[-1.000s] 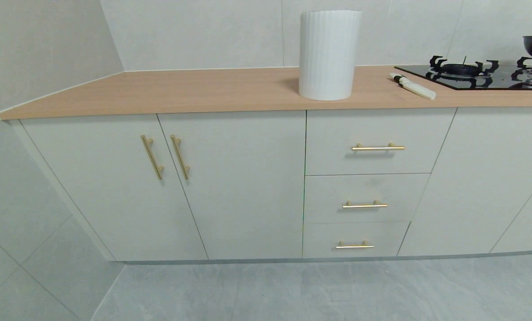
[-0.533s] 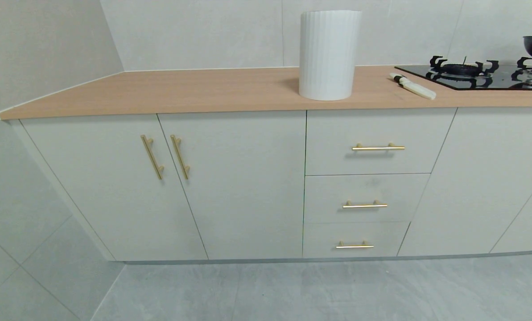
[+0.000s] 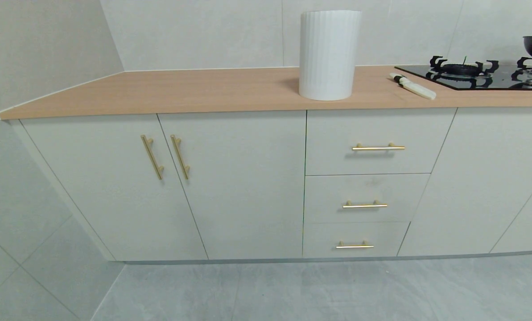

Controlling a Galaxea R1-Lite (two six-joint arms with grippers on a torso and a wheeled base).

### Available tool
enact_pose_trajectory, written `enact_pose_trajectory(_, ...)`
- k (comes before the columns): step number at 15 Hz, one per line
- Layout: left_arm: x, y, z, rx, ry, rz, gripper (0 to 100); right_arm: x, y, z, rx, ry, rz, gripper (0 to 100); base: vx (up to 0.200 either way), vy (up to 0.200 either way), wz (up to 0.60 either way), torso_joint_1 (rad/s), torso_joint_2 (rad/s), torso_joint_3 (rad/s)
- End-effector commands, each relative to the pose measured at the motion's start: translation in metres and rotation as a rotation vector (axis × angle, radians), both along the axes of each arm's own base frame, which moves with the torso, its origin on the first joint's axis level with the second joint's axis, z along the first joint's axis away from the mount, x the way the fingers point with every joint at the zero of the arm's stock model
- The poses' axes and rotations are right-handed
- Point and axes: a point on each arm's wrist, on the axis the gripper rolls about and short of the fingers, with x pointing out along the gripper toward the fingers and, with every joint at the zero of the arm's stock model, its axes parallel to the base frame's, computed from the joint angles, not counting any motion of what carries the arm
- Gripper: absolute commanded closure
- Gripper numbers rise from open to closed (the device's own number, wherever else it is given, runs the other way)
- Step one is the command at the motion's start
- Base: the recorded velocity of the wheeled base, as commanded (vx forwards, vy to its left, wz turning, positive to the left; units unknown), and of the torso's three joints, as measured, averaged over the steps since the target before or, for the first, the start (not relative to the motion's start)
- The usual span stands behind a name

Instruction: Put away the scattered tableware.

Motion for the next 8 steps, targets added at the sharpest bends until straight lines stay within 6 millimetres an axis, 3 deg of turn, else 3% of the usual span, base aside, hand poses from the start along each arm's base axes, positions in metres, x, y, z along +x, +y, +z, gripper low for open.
enact_pose_trajectory(1, 0.0001, 0.0000, 0.0001, 0.001, 0.001, 0.000, 0, 0.0002, 0.0000, 0.0001, -0.001, 0.003, 0.003, 0, 0.000, 0.000, 0.00, 0.000, 0.00, 0.000)
enact_pose_trajectory(5, 0.0001, 0.0000, 0.0001, 0.001, 0.001, 0.000, 0, 0.0002, 0.0000, 0.0001, 0.001, 0.003, 0.001, 0, 0.000, 0.000, 0.00, 0.000, 0.00, 0.000)
enact_pose_trajectory(8, 0.0001, 0.0000, 0.0001, -0.002, 0.001, 0.000, 0, 0.0002, 0.0000, 0.0001, -0.001, 0.003, 0.001, 0, 0.200, 0.000, 0.00, 0.002, 0.00, 0.002)
